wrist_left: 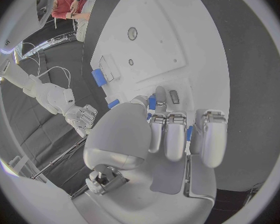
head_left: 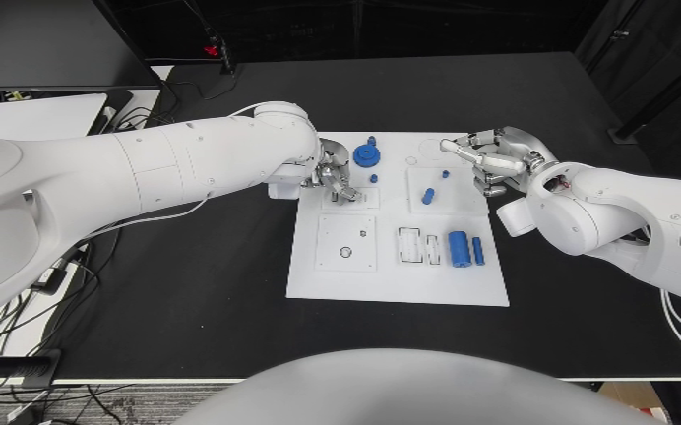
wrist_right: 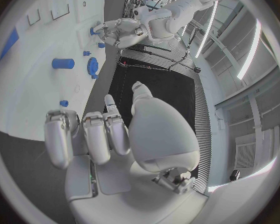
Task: Assemble the parts on the task board
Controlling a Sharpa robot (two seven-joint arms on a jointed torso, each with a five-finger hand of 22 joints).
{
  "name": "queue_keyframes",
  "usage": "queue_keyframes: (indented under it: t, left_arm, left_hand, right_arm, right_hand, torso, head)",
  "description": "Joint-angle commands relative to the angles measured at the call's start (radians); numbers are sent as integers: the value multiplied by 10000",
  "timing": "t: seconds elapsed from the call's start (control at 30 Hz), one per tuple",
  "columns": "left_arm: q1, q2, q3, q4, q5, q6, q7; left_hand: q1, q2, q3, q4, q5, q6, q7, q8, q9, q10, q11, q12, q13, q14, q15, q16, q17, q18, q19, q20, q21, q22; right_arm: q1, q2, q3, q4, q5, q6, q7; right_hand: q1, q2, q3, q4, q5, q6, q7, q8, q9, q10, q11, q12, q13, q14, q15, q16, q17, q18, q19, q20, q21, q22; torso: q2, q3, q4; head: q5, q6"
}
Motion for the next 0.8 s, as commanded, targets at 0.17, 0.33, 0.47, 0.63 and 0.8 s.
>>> queue_keyframes:
  t: [0.17, 0.33, 0.47, 0.63, 0.8]
  left_arm:
    - [-34, 5, -27, -6, -27, 121, -216]
    - [-37, -11, -27, 14, -26, 44, -311]
    - [-38, -26, -27, 33, -26, -9, -334]
    - [-39, -36, -27, 46, -26, -163, -295]
    - [-39, -54, -27, 65, -27, -317, -266]
  left_hand:
    - [-1456, 287, -359, -480, -1750, 365, -219, -195, 53, 1118, 14, -28, 2608, 1050, 80, 8, 2634, -66, 1045, -3, 31, 2630]
    - [-3456, 9, -1659, -507, -3234, 401, -260, -277, 189, 1118, -38, -28, 2608, 1050, 74, 8, 2634, -66, 1045, -157, 31, 2630]
    - [-3875, -36, -2074, -513, -3507, 380, -260, -309, 297, 1118, -46, -28, 2608, 1050, 59, 8, 2634, -66, 1045, -187, 31, 2630]
    - [-4331, 84, -2590, -518, -4304, 359, -241, -356, 452, 1118, -33, -28, 2608, 1050, 70, 8, 2634, -66, 1045, -190, 31, 2630]
    - [-4423, 206, -2834, -530, -4632, 179, -201, -356, 578, 1118, -3, -28, 2608, 1050, 91, 8, 2634, -66, 1045, -179, 31, 2630]
  right_arm:
    - [12, 1, 4, 28, -13, 67, 29]
    - [12, -2, 4, 29, -13, 64, 26]
    - [12, -4, 4, 30, -13, 69, 24]
    - [12, -2, 4, 23, -13, 73, 16]
    - [11, 2, 4, 18, -13, 86, 4]
  right_hand:
    - [-9, 130, -72, 1, 47, -78, 130, 71, 10, 1041, 71, 25, 2632, 1057, 54, 25, 2628, 163, 347, 76, -57, 2319]
    - [-9, 130, -72, 1, 47, -78, 130, 71, 10, 1041, 71, 25, 2632, 1057, 54, 25, 2628, 163, 347, 76, -57, 2319]
    - [-9, 130, -72, 1, 47, -78, 130, 71, 10, 1041, 71, 25, 2632, 1057, 54, 25, 2628, 163, 347, 76, -57, 2319]
    - [-9, 133, -79, 0, 53, -82, 130, 80, 11, 1041, 71, 25, 2632, 1057, 54, 25, 2628, 161, 351, 76, -53, 2321]
    - [-9, 133, -79, 0, 53, -82, 130, 80, 11, 1041, 71, 25, 2632, 1057, 54, 25, 2628, 161, 351, 76, -53, 2321]
  torso:
    - [-1, -2, -1]
    - [2, 1, 3]
    - [0, 2, 7]
    - [-2, -3, 4]
    - [3, -7, 2]
  head:
    - [-4, -2]
    - [-14, -2]
    - [-13, -2]
    - [-1, -2]
    - [-4, -2]
